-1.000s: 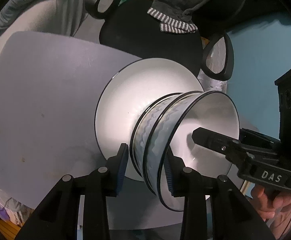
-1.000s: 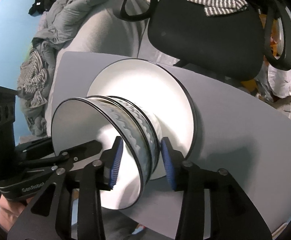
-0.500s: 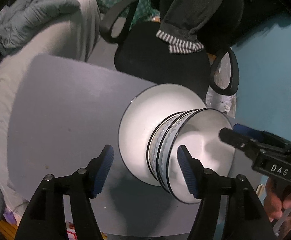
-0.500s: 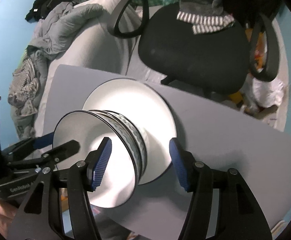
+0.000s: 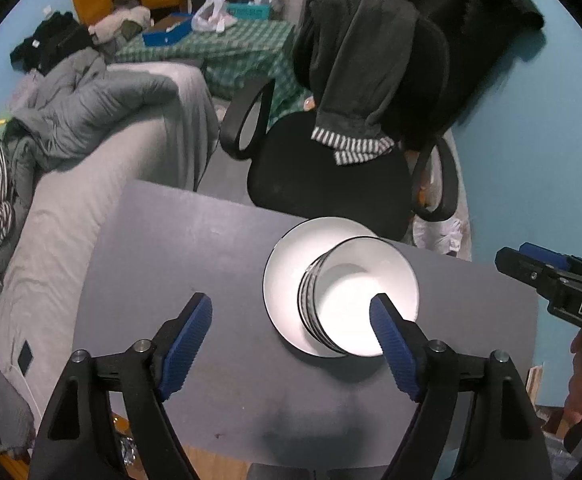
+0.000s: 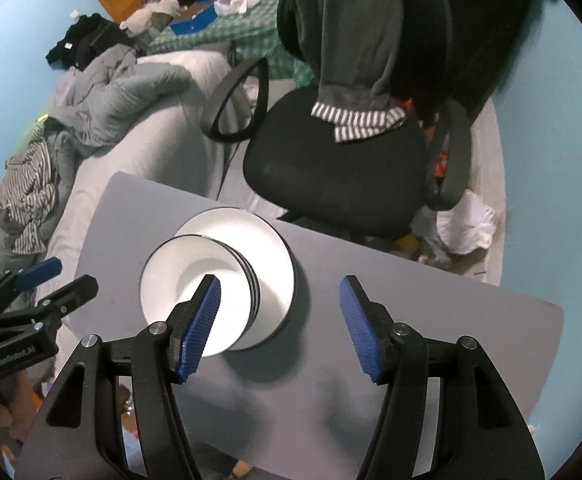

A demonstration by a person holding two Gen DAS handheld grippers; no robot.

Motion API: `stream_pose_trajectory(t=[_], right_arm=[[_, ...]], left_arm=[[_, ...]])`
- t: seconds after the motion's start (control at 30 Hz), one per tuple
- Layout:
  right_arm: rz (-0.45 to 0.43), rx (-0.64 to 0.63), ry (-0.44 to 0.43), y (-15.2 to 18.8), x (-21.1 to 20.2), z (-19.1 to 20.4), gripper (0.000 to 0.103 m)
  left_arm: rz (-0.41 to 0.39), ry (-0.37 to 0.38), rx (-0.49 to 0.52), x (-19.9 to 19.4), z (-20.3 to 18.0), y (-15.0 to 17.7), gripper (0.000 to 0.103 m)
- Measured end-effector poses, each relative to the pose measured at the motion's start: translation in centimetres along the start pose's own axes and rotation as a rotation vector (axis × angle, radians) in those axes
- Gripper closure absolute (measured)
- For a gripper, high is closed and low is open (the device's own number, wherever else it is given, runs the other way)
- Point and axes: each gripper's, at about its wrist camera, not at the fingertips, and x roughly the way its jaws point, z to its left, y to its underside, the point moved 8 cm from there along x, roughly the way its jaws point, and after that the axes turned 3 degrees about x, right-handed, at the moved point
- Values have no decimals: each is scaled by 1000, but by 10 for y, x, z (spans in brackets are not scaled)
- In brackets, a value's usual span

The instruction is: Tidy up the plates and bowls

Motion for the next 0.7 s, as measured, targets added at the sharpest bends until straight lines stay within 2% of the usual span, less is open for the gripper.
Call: stream_pose_trajectory(t=[0.33, 0.7], right_arm=[[-94, 22, 60, 10, -59, 3, 42], [-161, 31, 92, 19, -91, 4, 42]], left_arm=[[-90, 29, 42, -56, -24, 1, 17], [-146, 24, 60, -88, -36, 2, 17]])
